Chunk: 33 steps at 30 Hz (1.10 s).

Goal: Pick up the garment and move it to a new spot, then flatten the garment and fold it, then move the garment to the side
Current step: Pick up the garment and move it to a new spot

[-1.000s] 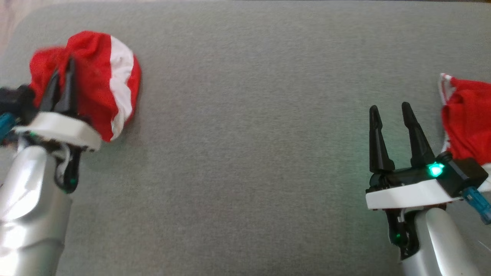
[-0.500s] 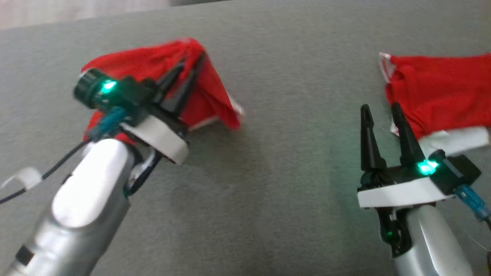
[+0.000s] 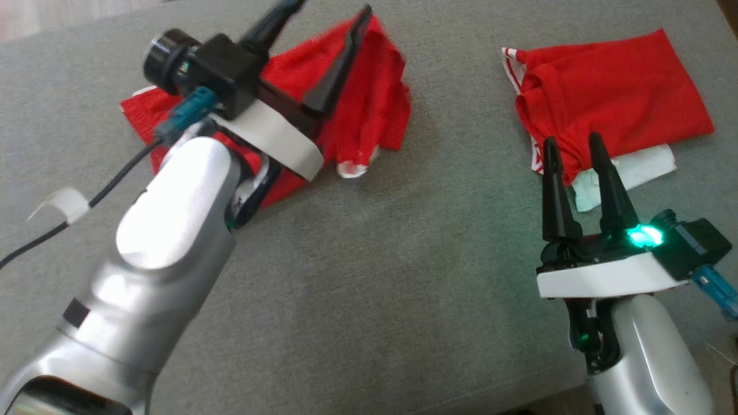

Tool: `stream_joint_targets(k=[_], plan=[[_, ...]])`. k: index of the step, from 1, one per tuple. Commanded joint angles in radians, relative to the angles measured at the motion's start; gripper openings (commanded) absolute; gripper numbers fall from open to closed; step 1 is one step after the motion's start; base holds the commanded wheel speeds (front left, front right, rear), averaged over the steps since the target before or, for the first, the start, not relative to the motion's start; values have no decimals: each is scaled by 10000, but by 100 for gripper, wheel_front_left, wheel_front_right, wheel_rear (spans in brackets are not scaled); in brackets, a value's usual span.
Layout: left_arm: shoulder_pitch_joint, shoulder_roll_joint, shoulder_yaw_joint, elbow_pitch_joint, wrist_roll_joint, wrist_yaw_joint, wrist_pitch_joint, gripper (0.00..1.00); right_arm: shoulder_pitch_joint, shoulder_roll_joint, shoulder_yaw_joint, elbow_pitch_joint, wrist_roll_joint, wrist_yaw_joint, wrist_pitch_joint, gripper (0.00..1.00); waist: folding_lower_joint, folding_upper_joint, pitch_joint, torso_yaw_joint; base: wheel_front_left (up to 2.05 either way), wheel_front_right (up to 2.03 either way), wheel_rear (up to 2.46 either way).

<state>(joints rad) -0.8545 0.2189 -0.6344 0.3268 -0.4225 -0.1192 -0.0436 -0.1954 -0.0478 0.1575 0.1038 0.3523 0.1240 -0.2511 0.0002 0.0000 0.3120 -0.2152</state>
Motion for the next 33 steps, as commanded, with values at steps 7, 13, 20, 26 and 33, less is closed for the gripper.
stream_joint_targets(k=[7,13,20,26,33], plan=[[-83,466,933,-20,-169,344,-1047,100,-70,-24,14,-345,-139,67,-106,100,-2,0,-324,665,0,0,0],[1235,889,1615,-418,-582,864,-1714,100,126,-24,-243,-285,-499,67,-106,100,-2,0,-784,1561,0,0,0],[3721,1241,2259,-1330,-944,1556,-2071,100,439,-24,-340,-150,-771,67,-106,100,-2,0,-1372,2397,0,0,0],[5669,951,2697,-1868,-1029,2025,-2169,100,664,-24,-263,-33,-826,67,-106,100,-2,0,-1751,2771,0,0,0],[6995,27,3331,-2560,-322,2013,-2179,100,805,-24,-255,8,-820,67,-106,100,-2,0,-1924,2885,0,0,0]])
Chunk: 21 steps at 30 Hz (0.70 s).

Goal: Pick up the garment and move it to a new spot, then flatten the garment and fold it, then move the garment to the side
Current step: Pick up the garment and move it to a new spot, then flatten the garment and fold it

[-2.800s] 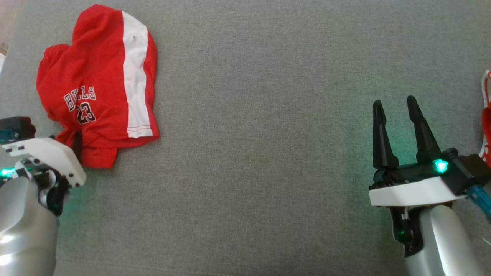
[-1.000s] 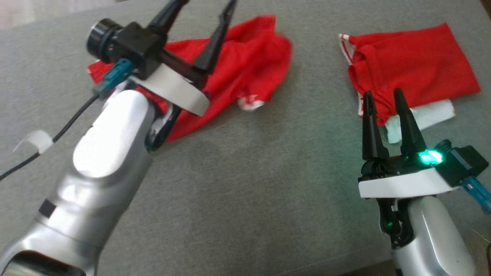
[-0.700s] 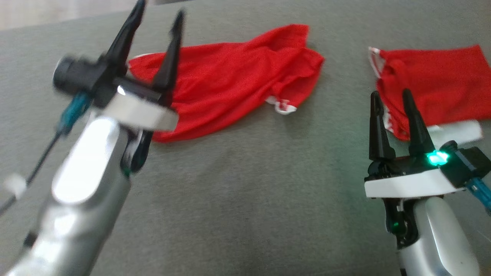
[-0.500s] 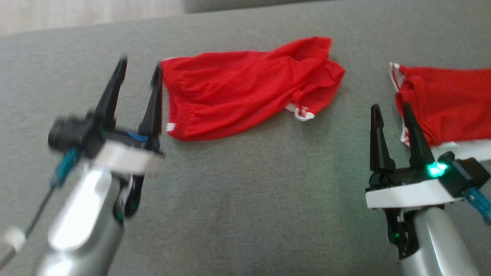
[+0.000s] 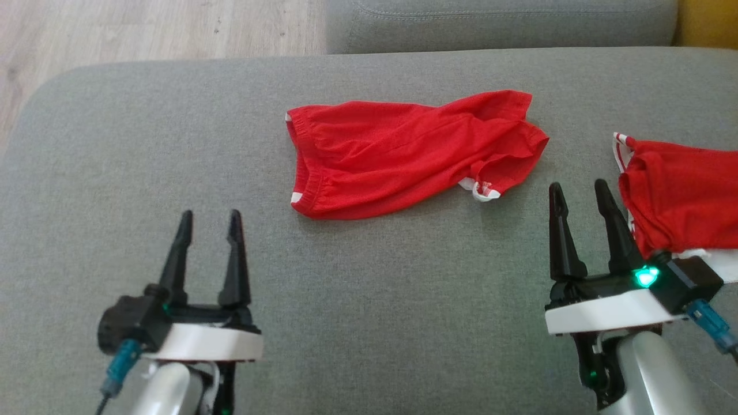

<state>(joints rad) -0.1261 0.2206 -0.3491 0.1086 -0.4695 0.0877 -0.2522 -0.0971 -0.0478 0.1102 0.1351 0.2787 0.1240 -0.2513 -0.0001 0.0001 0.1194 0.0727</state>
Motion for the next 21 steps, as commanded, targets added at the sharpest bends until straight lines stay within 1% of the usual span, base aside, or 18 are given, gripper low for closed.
stream_joint_targets(k=[1,9,21], plan=[[-252,-80,525,-381,233,-128,-93,100,-175,-24,217,-307,-86,67,-105,100,1,-1,3,14,0,0,0],[-302,-583,961,-169,706,-687,-94,100,-162,-24,218,-319,-92,67,-105,100,1,-1,35,40,0,0,0],[-343,-1111,1379,-13,1207,-1222,-95,100,-197,-24,132,-347,-142,67,-105,100,1,-1,213,122,0,0,0]])
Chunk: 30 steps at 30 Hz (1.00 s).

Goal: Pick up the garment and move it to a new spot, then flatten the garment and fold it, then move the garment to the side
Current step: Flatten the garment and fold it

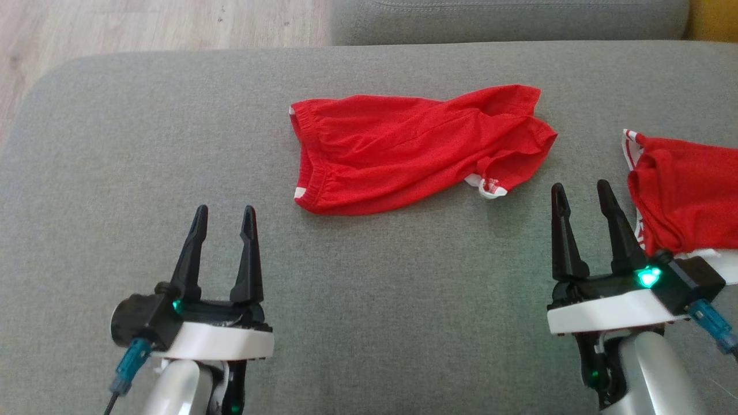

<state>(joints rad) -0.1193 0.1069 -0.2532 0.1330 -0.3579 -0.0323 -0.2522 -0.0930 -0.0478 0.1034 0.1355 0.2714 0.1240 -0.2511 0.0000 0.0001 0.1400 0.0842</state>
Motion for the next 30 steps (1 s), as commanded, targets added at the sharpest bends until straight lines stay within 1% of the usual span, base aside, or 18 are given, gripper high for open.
stream_joint_targets(k=[1,7,11,14,16,20,26,30], plan=[[-421,-9,447,-245,127,-63,-95,100,-241,-24,194,-348,-74,67,-107,100,0,-1,24,21,0,0,0],[-554,-193,517,-161,299,-292,-95,100,-403,-24,208,-250,-275,67,-79,100,0,-1,266,163,0,0,0],[-717,-298,520,-73,368,-397,-95,100,-788,-24,184,72,-673,67,269,100,0,-1,532,287,0,0,0],[-839,-370,480,-13,409,-473,-95,100,-1240,-24,78,637,-988,67,809,100,0,-1,711,408,0,0,0],[-922,-411,449,33,426,-518,-95,100,-1572,-24,123,1114,-1164,67,1226,100,0,-1,808,511,0,0,0],[-1048,-478,395,141,423,-584,-95,100,-2158,-24,342,2163,-1871,67,1966,100,0,-1,889,739,0,0,0],[-1091,-531,420,230,397,-626,-95,100,-2753,-24,578,3114,-2778,67,2106,100,0,-1,897,988,0,0,0],[-1059,-547,431,258,404,-645,-95,100,-2945,-71,533,3580,-3370,67,2272,100,0,-1,887,1060,0,0,0]])
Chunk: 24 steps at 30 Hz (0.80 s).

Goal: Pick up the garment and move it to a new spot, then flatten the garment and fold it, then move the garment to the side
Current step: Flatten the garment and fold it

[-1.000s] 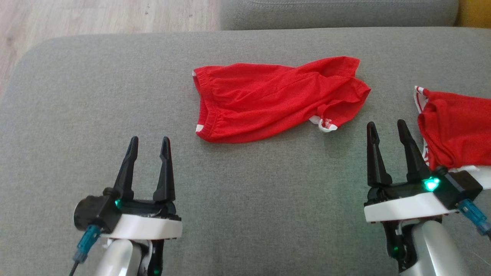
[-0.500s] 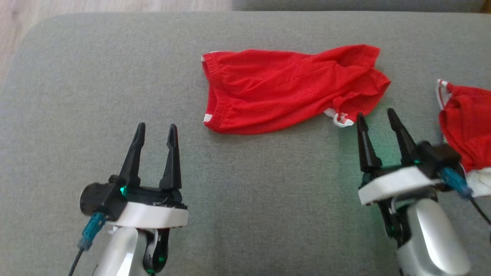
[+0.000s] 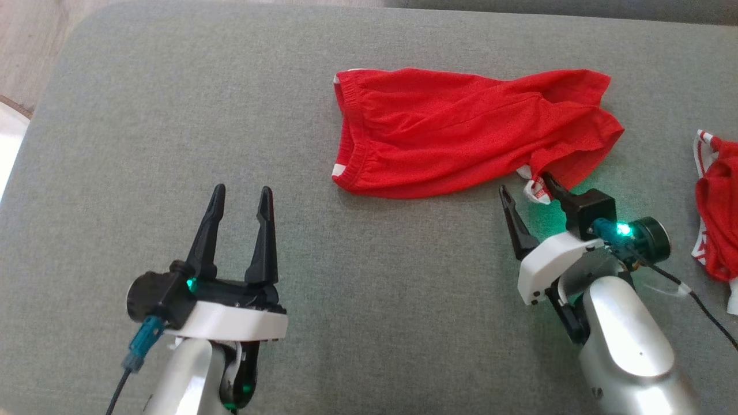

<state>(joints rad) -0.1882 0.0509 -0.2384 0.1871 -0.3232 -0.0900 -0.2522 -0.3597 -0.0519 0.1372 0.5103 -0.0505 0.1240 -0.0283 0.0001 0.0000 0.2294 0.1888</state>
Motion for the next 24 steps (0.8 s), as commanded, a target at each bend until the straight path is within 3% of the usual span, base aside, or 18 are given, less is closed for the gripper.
stream_joint_targets(k=[1,2,3,8,13,19,24], plan=[[-363,10,285,-280,59,-71,-95,100,-311,-30,173,-65,-235,67,77,100,-1,0,-9,21,0,0,0],[-357,7,292,-276,59,-73,-95,100,-344,-29,169,24,-290,67,92,59,-1,0,-12,21,0,0,0],[-351,5,304,-272,60,-73,-95,100,-377,-27,178,87,-332,67,62,0,-1,0,-18,13,0,0,0],[-328,0,381,-260,72,-61,-95,100,-507,-15,253,149,-219,67,-197,0,-1,0,-67,-124,0,0,0],[-297,-3,477,-232,103,-75,-95,100,-509,8,1143,-309,826,67,-490,0,-1,0,-282,-434,0,0,0],[-164,-5,654,-276,149,-58,-95,100,-582,13,2708,-2620,3130,67,-721,0,-1,0,-689,-830,0,0,0],[71,-5,860,-345,183,-42,-95,100,-283,15,2098,-4684,3892,67,-360,0,-1,0,-1012,-1177,0,0,0]])
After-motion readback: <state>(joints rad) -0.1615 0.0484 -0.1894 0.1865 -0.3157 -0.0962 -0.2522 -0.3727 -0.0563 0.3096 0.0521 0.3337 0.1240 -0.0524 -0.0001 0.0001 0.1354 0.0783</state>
